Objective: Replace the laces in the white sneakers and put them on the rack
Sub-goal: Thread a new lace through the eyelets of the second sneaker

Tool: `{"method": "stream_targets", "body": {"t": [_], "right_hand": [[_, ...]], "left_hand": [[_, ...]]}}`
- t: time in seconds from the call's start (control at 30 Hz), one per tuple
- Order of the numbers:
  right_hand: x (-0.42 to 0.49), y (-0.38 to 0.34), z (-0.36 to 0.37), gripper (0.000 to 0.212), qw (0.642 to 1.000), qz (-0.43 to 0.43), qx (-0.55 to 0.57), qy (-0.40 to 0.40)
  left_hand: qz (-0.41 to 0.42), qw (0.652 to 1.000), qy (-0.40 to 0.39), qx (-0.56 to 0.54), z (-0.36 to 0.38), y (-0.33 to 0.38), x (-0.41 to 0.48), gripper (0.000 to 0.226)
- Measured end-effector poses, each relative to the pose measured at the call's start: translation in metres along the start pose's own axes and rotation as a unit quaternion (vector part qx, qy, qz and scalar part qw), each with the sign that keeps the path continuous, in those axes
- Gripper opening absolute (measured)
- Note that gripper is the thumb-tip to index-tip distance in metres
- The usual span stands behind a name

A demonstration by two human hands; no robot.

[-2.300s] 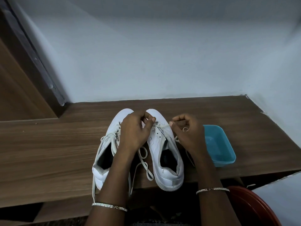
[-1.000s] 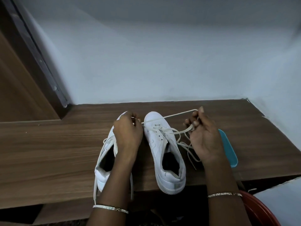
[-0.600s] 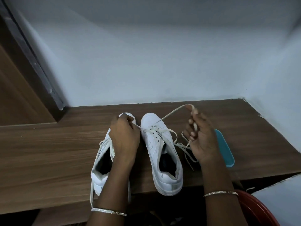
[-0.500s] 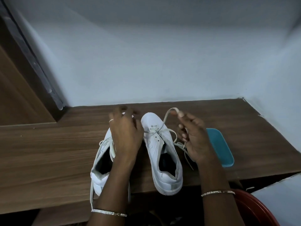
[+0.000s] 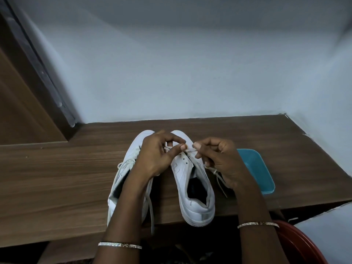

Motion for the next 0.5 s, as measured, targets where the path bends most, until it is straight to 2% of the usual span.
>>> {"method": "stream_targets", "body": {"t": [0.13, 0.23, 0.4, 0.5], "right_hand": [[0.0, 0.004, -0.013, 0.013, 0.999, -0.012, 0.013, 0.046], [0.002, 0.004, -0.01, 0.012, 0.998, -0.032, 0.014, 0.05], [0.004, -0.003, 0.008, 0.014, 0.997, -0.073, -0.026, 0.002], [0.006, -0.006, 0.02, 0.011, 0.998, -0.062, -0.018, 0.017]], "left_hand": [[-0.02, 0.999, 0.013, 0.043, -0.012, -0.017, 0.001, 0.002], [-0.017, 0.998, 0.016, 0.062, -0.011, -0.017, 0.0, 0.012], [-0.028, 0.998, -0.042, -0.025, 0.001, -0.003, -0.003, 0.022], [-0.03, 0.995, -0.075, -0.056, 0.007, 0.004, -0.002, 0.016]]}}
Point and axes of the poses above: each hand's wrist, its own x-axis towards the middle knuckle, its own z-axis out of the palm, y = z × x, the point moved 2 cm from there along x, towards the middle knuckle, and after that the axes turned 8 degrees about -x, right-handed, at the moved point
